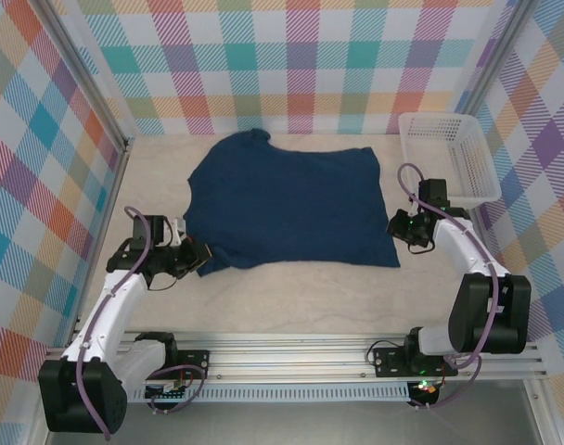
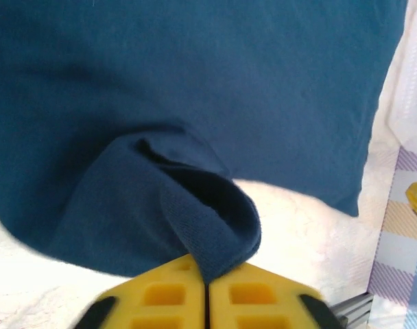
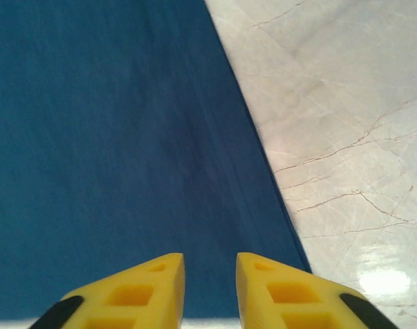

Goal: Fold the inside-out t-shirt

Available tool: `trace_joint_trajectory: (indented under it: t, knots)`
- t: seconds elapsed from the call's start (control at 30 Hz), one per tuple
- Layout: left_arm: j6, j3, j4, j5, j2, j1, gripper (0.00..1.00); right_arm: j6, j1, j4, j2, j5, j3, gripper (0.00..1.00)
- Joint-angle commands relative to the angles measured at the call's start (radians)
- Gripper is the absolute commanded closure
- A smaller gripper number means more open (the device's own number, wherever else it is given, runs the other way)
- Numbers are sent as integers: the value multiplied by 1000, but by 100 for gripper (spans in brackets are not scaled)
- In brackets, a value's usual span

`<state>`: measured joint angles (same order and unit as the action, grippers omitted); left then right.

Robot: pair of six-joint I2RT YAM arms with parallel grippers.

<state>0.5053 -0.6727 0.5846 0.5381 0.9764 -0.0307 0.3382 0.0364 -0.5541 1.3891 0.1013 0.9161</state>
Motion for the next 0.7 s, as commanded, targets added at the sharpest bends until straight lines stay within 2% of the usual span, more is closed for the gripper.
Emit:
trace_joint_trajectory:
  t: [0.0,0.1,0.13,0.23,0.4,0.57,0.67]
  knots:
    - [30,-10,-24,33,-34,-8,80,49,4,54,-20,12,-10,69]
    - [11,-23,6,-3,-76,-8,69,65,-10,73,-22,69,-5,65]
    - [5,-32,18,-26,-89,-7,64,65,-37,55,-6,59,13,63]
    - [16,-41,48,-94,-134,-6,59,61,-119,0,53,25,59,61]
    - [35,-25,-10,-110,-216,-9,46,85,-250,67,105,55,49,60]
    - [79,12,-120,-203,-28,-54,42,88,-402,96,238,149,118,60]
    - [29,-22,-123,-424,105,-180,38,105,-411,74,292,119,116,60]
